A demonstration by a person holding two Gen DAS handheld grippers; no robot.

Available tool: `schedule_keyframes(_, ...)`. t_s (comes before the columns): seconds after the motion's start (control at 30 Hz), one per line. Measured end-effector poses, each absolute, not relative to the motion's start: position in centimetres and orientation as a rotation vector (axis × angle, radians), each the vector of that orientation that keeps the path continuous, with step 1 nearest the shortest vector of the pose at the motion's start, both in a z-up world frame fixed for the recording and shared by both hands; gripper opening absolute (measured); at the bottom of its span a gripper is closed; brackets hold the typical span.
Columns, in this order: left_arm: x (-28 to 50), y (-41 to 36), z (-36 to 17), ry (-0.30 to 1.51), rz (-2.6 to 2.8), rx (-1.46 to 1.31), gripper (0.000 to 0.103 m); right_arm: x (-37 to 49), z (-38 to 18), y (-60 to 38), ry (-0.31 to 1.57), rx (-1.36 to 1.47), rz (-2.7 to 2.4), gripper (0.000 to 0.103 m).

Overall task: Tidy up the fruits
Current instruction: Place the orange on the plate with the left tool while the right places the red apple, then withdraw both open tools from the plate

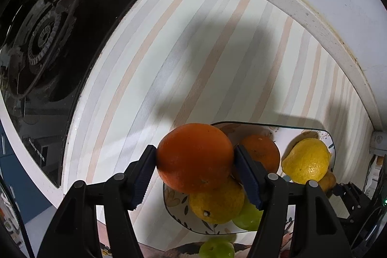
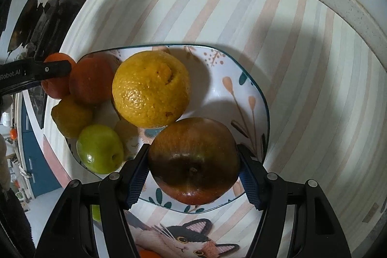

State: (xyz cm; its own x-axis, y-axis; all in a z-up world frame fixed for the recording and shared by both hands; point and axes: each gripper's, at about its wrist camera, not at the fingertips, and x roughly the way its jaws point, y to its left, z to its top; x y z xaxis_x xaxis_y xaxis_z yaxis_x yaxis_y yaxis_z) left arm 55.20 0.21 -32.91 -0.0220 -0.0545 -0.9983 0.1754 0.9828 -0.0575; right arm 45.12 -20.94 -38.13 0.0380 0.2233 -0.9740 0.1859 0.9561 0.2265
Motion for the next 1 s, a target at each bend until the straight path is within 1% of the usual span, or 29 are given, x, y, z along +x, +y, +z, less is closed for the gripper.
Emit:
schedule_keyframes(0.1,55.6,0.3,-33.0,1.579,-0.164,0.064,0.065,45.2,-38.0,-21.5,1.542,0.348,0.028,0.072)
schedule_keyframes(0.13,55.5,0.5,-32.9,1.574,-0.157,0.061,0.067,45.2,-37.7,-21.8,1.537,0.351,0.022,0.079)
schedule_keyframes(0.17,55.3,1.0,-32.5,1.564,-0.154,0.060,0.070,45.1,-37.2,-22.0,1.528,0.357,0.021,0.089)
schedule_keyframes(0.2,55.1,1.1,-32.1,1.549,-0.152,0.060,0.073,44.9,-36.8,-22.3,1.522,0.361,0.017,0.092)
schedule_keyframes(0.27,54.8,1.4,-31.4,1.527,-0.149,0.062,0.083,44.7,-35.9,-22.5,1.507,0.363,0.010,0.092)
schedule_keyframes(0.33,54.3,1.7,-30.6,1.504,-0.153,0.055,0.087,44.4,-35.2,-22.3,1.499,0.357,0.006,0.092)
schedule_keyframes(0.43,53.4,2.1,-29.1,1.467,-0.147,0.054,0.087,43.7,-33.8,-22.0,1.479,0.313,-0.011,0.095)
schedule_keyframes(0.57,51.1,2.7,-27.1,1.414,-0.148,0.036,0.087,42.0,-31.6,-20.7,1.438,0.261,-0.013,0.095)
schedule_keyframes(1.0,39.0,4.7,-22.0,1.242,-0.094,0.050,0.087,34.8,-25.1,-18.4,1.286,0.181,-0.029,0.095)
